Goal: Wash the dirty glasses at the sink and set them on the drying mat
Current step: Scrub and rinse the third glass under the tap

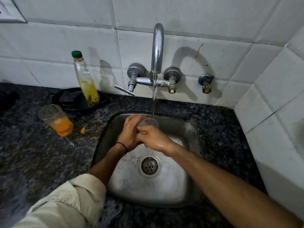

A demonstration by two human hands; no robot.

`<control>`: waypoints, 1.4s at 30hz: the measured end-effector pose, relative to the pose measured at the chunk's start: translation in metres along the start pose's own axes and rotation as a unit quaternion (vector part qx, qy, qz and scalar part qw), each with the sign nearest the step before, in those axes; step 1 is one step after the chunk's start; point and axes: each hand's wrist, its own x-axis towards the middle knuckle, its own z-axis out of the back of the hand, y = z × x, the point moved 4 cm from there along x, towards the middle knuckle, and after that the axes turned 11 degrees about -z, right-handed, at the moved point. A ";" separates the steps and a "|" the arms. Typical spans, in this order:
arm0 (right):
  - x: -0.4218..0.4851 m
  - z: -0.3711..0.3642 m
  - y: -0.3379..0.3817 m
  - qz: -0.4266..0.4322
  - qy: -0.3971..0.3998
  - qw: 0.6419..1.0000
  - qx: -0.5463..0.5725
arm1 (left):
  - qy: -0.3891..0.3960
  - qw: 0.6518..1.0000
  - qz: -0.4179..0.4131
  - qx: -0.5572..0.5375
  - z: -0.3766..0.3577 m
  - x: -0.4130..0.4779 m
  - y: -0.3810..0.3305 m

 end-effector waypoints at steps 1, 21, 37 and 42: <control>0.004 0.010 -0.004 0.065 0.026 0.989 -0.132 | 0.034 0.999 0.007 -0.021 0.005 0.003 -0.002; 0.022 -0.013 -0.042 -0.125 0.007 0.880 0.458 | 0.250 0.887 0.035 0.387 -0.001 0.028 -0.034; 0.021 -0.029 -0.051 -0.306 -0.048 0.841 0.444 | 0.428 0.778 0.142 0.437 -0.007 0.041 -0.043; 0.025 0.009 -0.031 -0.169 -0.027 0.961 0.216 | 0.292 0.933 0.134 0.164 -0.004 0.021 -0.018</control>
